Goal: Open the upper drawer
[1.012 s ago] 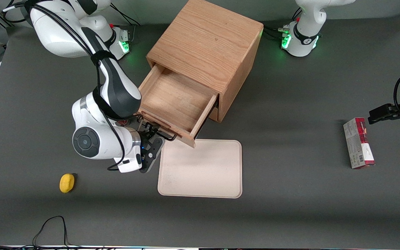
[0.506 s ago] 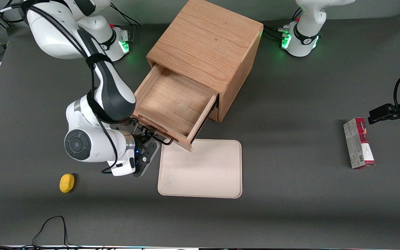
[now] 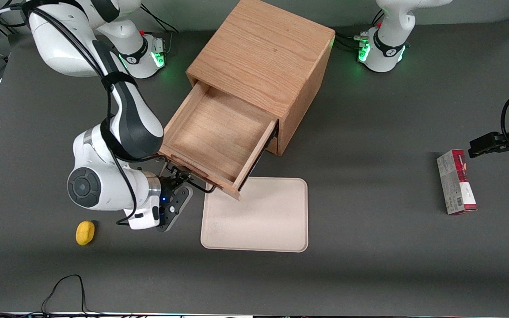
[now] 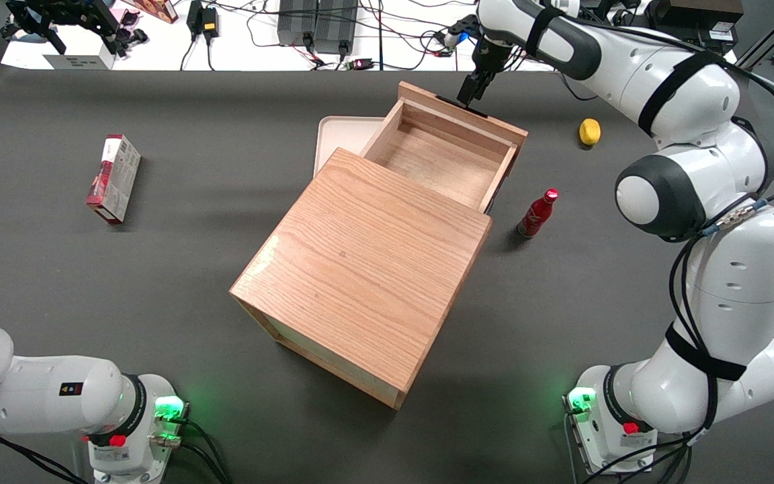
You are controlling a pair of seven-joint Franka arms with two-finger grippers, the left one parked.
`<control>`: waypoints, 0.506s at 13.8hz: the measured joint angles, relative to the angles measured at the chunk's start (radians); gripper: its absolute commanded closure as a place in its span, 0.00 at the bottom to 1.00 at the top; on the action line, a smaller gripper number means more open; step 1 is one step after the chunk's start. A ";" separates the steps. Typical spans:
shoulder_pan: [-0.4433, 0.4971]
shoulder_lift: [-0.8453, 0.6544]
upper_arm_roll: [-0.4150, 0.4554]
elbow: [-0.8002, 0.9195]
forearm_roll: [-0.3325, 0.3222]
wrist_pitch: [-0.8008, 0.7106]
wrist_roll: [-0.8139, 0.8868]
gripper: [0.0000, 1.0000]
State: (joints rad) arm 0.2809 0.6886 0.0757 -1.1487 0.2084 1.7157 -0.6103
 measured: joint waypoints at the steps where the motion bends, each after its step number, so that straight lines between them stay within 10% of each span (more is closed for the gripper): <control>1: 0.000 0.000 0.000 0.002 0.000 0.005 0.000 0.00; 7: 0.000 0.000 -0.002 0.028 0.000 0.009 0.000 0.00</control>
State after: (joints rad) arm 0.2807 0.6885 0.0733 -1.1205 0.2084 1.7246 -0.6103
